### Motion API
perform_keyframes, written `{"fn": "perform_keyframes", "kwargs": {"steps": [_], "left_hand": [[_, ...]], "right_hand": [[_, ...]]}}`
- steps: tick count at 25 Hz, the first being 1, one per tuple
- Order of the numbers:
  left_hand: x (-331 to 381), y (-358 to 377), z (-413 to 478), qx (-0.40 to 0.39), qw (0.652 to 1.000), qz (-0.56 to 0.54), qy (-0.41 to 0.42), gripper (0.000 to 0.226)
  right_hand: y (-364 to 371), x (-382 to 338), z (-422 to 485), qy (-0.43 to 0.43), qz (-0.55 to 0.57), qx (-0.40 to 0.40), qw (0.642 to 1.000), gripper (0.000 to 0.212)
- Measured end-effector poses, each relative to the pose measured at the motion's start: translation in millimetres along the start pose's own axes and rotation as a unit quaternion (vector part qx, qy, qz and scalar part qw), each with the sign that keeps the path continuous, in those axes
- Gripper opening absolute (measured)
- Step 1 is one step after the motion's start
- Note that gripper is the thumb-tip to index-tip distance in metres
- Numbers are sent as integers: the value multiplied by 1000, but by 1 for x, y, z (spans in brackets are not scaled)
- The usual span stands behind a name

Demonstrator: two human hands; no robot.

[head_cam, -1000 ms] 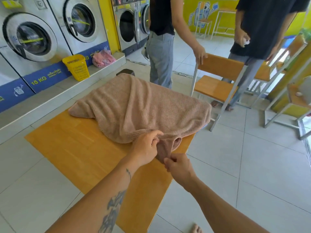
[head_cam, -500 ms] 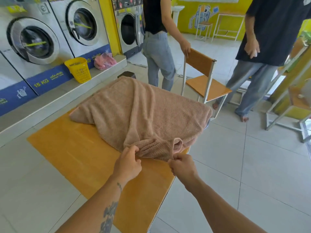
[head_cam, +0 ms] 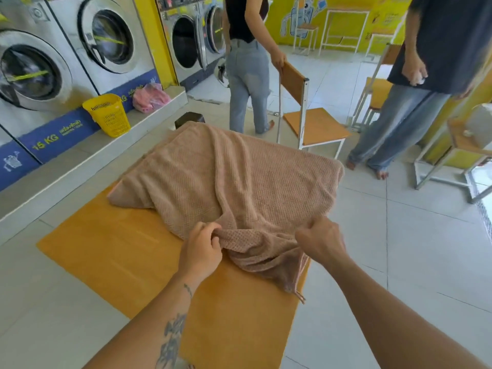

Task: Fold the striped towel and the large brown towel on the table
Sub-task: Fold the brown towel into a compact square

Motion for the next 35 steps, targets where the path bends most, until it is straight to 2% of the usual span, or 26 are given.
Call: {"fn": "perform_keyframes", "kwargs": {"steps": [3, 6, 9, 12, 14, 16, 21, 23, 25, 28, 31, 33, 35], "left_hand": [[-18, -22, 31, -7, 999, -22, 50, 27], [-52, -35, 67, -61, 995, 34, 69, 28], [-71, -46, 98, -112, 986, 82, 92, 35], [-68, -51, 129, -129, 971, 154, 132, 36], [-65, -50, 145, -131, 963, 172, 158, 26], [-64, -52, 155, -127, 961, 167, 179, 15], [-67, -62, 172, -149, 957, 141, 206, 11], [-67, -60, 181, -194, 940, 164, 229, 8], [-69, -52, 183, -235, 919, 210, 237, 16], [-67, -57, 190, -231, 933, 166, 220, 15], [-53, -82, 210, -252, 950, 44, 180, 24], [-36, -109, 230, -223, 958, 32, 176, 23], [-13, -132, 252, -156, 967, 71, 190, 21]], "right_hand": [[26, -42, 22, -15, -32, -36, 999, 20], [69, -59, 43, 7, -30, -73, 997, 17], [95, -65, 61, 69, -79, -55, 993, 25], [109, -71, 72, 89, -170, -50, 980, 16], [112, -74, 75, 91, -190, -31, 977, 9], [104, -75, 76, 100, -167, 1, 981, 9], [63, -76, 74, 84, -87, 94, 988, 11], [54, -84, 77, 61, -76, 120, 988, 10], [42, -87, 82, 57, -35, 163, 984, 9], [29, -87, 92, 78, 0, 198, 977, 8], [9, -87, 99, 89, 41, 254, 962, 11], [-2, -91, 109, 88, 45, 267, 959, 11], [-7, -94, 122, 83, 45, 263, 960, 12]]}}
Point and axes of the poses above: each hand's wrist, its own z-axis towards the middle knuckle, its own y-axis out of the palm, x = y × z, the point moved 6 cm from there along z, towards the middle knuckle, and after that the axes turned 15 degrees about -x, right-handed, at the moved point
